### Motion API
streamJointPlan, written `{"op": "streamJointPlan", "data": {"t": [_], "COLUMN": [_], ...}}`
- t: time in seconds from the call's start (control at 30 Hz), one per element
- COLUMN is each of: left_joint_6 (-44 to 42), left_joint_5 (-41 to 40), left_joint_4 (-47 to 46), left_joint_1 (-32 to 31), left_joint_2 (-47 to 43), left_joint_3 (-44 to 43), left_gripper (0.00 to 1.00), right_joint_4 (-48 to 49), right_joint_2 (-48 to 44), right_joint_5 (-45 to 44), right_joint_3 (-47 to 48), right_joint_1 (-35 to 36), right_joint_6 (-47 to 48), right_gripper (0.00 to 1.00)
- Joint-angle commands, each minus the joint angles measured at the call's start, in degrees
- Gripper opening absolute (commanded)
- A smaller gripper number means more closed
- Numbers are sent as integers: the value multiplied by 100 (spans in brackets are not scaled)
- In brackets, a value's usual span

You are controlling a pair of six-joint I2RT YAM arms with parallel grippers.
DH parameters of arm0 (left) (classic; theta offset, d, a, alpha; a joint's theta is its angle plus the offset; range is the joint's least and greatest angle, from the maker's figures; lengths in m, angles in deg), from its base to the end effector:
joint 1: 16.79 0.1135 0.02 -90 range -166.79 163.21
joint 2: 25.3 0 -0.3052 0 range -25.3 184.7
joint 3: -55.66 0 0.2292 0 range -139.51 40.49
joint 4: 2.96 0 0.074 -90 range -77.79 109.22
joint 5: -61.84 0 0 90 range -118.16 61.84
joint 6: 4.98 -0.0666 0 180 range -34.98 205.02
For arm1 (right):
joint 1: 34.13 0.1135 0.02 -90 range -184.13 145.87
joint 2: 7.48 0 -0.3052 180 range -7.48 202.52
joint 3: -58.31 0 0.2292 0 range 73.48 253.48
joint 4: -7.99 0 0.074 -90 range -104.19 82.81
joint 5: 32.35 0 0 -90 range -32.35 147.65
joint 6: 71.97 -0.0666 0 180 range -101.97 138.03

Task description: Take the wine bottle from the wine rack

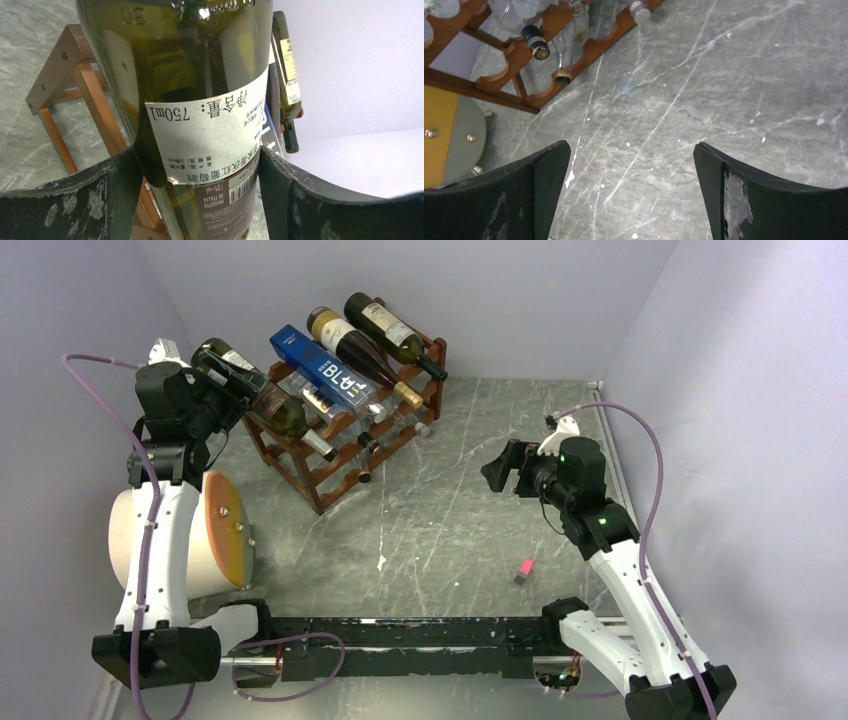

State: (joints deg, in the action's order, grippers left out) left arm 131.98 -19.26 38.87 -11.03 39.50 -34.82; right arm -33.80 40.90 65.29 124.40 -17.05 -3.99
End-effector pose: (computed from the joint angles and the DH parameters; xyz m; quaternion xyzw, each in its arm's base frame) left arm 0.2308 0.0129 0.4501 -0.3121 0.7348 -0.2688 0.5388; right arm 0.1536 0.0565 0.3543 -0.0001 0.8380 0.2343 0.4928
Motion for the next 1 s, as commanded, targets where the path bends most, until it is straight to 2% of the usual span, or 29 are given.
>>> {"op": "streamJointPlan", "data": {"t": [0.0, 0.1, 0.23, 0.37, 0.5, 0.67, 0.73, 0.83, 0.97], "left_joint_6": [8, -95, -165, -118, -109, -99, -97, -219, -336], "left_joint_5": [598, 837, 1531, 2535, 3366, 3894, 4024, 4191, 4342], "left_joint_4": [-330, -169, -113, -374, -551, -611, -594, -387, -93], "left_joint_1": [81, 83, 83, 83, 83, 83, 83, 83, 83], "left_joint_2": [-244, -324, -338, -269, -134, -135, -165, -154, -101], "left_joint_3": [-576, -744, -827, -739, -705, -553, -486, -503, -511], "left_gripper": [7, 7, 7, 7, 7, 7, 7, 7, 7], "right_joint_4": [397, 629, 940, 1320, 1789, 3084, 3196, 3638, 3636], "right_joint_2": [198, 370, 581, 926, 1310, 1442, 1405, 1361, 1347], "right_joint_5": [607, 870, 686, 74, -647, -809, -329, -49, 774], "right_joint_3": [-44, 42, 241, 503, 808, 445, 312, 118, 31], "right_joint_1": [38, 141, 669, 1683, 2664, 3455, 3688, 3862, 4010], "right_joint_6": [431, 577, 753, 1102, 1940, 4141, 5587, 7182, 9549], "right_gripper": [100, 100, 100, 100, 100, 99, 100, 100, 100]}}
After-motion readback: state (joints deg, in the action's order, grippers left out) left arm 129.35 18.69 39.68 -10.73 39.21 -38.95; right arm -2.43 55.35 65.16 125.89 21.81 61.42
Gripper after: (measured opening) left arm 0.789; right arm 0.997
